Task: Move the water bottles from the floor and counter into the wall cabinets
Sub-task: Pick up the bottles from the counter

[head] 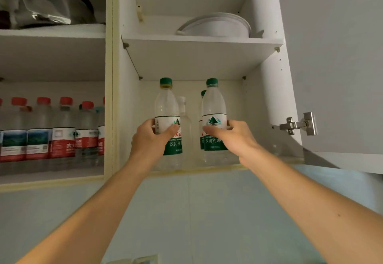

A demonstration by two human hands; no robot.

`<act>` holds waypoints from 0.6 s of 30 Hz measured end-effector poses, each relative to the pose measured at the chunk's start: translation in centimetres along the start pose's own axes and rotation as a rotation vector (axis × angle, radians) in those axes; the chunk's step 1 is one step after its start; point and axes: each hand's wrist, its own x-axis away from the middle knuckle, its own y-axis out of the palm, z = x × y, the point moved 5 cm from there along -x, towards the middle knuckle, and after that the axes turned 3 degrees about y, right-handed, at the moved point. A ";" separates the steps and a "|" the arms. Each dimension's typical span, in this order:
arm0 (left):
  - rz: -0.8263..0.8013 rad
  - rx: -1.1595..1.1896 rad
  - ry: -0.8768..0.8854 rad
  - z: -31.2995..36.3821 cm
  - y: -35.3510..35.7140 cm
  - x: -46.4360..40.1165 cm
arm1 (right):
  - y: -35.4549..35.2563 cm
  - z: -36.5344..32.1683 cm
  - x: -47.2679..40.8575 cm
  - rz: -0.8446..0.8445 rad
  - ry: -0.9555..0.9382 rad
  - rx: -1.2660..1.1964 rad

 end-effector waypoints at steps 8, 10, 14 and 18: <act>-0.087 -0.156 -0.056 -1.7 1.3 -2.7 | 0.1 1.5 -1.7 0.048 -0.046 0.119; -0.120 -0.144 -0.070 -2.0 1.8 -3.2 | 0.1 1.7 -2.1 0.046 -0.037 0.139; -0.169 -0.116 -0.089 -2.4 3.0 -3.9 | 0.1 2.0 -2.8 0.034 -0.023 0.169; -0.182 -0.118 -0.091 -2.3 4.9 -4.2 | 0.1 2.0 -3.5 0.008 -0.010 0.195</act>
